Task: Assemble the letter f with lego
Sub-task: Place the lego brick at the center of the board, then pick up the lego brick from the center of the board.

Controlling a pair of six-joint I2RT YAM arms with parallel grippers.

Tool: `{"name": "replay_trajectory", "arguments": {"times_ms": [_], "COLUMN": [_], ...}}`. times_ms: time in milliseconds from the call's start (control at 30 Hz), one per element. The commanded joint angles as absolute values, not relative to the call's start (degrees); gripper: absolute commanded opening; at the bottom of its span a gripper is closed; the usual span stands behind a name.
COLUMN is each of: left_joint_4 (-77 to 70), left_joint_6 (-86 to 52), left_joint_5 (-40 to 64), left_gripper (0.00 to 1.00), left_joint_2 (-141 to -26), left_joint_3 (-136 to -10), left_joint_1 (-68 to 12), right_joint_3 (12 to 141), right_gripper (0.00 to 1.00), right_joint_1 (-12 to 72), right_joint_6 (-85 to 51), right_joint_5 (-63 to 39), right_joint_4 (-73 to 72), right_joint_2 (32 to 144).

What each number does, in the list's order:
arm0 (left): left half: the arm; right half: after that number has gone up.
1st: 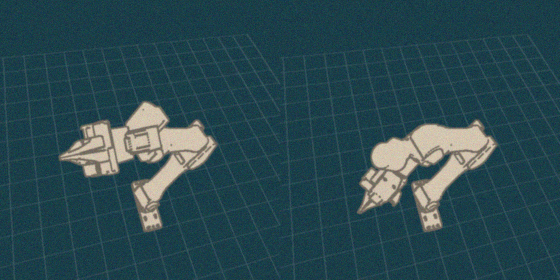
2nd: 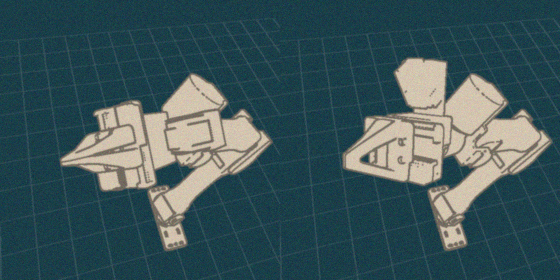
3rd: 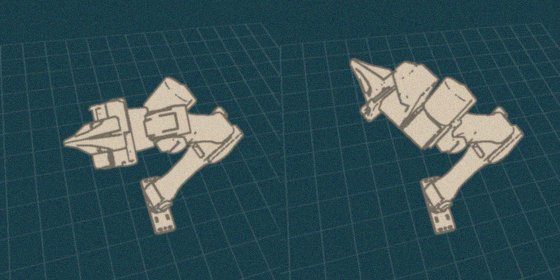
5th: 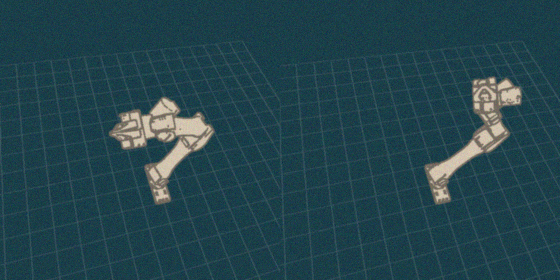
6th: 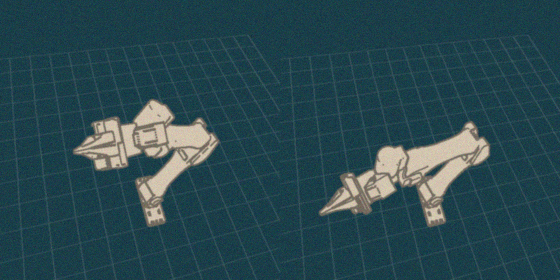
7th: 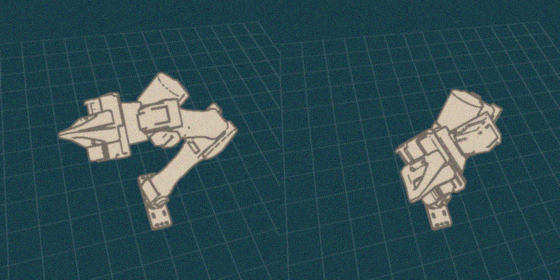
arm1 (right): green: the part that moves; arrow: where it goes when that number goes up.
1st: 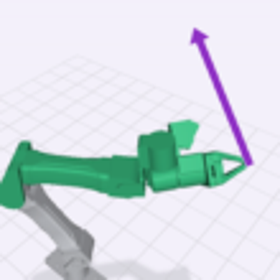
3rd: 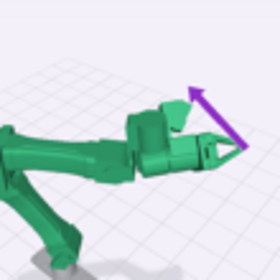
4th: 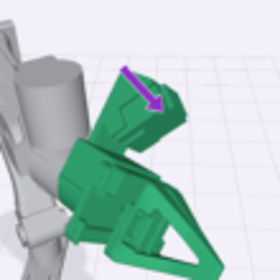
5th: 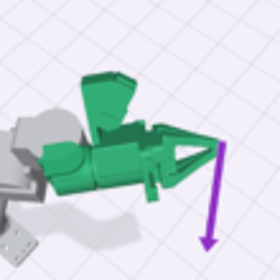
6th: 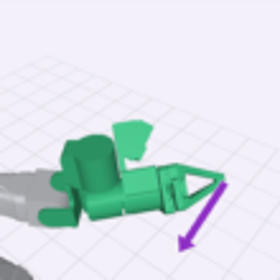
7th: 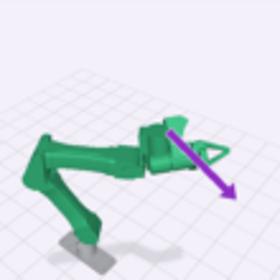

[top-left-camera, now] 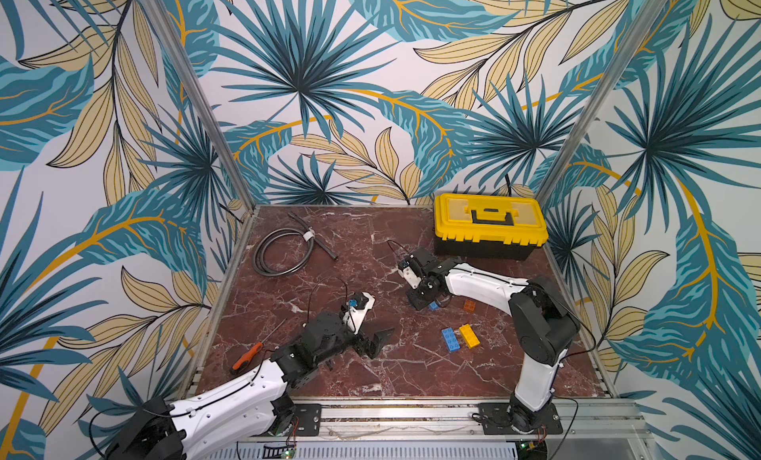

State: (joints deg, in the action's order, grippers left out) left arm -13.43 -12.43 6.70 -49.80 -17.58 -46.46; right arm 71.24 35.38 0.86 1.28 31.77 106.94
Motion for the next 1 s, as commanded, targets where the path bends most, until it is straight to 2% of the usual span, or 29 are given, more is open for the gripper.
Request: {"name": "replay_trajectory", "arguments": {"times_ms": [0,200,700,967], "left_joint_4": [-13.7,-13.6,-13.7,-13.7], "left_joint_6": [-12.4,-12.4,-12.0,-12.1], "left_joint_5": [7.5,7.5,7.7,8.3], "left_gripper": [0.99,1.0,0.99,0.99], "left_joint_2": [-49.0,-48.8,-48.5,-48.5], "left_joint_3": [-17.0,-17.0,-17.0,-17.3], "left_joint_1": [-46.7,-46.6,-46.6,-46.6], "right_joint_3": [70.0,68.2,54.7,49.8], "right_gripper": [0.45,0.52,0.55,0.55], "right_joint_1": [35.8,35.9,37.3,39.5], "right_joint_6": [0.3,-1.9,-16.9,-23.8], "right_joint_5": [1.8,2.1,8.0,10.7], "right_joint_4": [32.0,32.1,38.2,41.8], "right_joint_2": [106.7,101.5,82.8,79.7]}}
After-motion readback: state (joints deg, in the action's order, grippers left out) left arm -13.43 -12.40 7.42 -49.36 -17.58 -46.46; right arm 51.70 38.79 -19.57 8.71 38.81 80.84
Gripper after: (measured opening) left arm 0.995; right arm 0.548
